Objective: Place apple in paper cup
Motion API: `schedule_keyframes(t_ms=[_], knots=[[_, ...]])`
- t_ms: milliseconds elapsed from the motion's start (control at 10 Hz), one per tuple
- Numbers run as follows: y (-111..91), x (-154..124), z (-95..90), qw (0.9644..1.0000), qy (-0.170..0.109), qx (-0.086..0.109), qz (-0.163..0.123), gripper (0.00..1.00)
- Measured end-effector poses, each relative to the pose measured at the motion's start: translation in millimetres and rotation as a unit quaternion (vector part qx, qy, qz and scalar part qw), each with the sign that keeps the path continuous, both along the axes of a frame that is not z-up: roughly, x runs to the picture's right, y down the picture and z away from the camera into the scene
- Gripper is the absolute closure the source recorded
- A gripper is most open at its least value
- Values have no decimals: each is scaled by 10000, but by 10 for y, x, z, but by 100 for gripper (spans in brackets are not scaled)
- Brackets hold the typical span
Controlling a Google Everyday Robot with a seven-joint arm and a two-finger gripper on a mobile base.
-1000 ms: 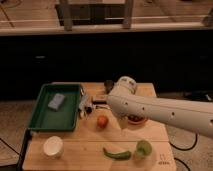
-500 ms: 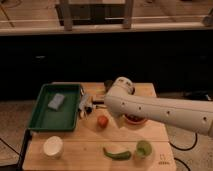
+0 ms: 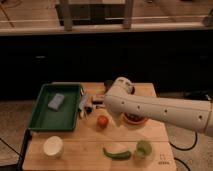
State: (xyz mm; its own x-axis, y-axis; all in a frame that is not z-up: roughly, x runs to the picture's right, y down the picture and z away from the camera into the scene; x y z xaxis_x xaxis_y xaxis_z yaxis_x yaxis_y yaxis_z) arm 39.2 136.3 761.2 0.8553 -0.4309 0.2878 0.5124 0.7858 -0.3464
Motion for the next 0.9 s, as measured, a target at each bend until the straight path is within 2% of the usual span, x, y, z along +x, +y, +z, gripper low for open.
schedule_keyframes(t_ms=[300,900], knots=[[-7,-47,80,9997,-191,-1,-158,20],[37,-100,276,9989,-450,-94,-117,20]])
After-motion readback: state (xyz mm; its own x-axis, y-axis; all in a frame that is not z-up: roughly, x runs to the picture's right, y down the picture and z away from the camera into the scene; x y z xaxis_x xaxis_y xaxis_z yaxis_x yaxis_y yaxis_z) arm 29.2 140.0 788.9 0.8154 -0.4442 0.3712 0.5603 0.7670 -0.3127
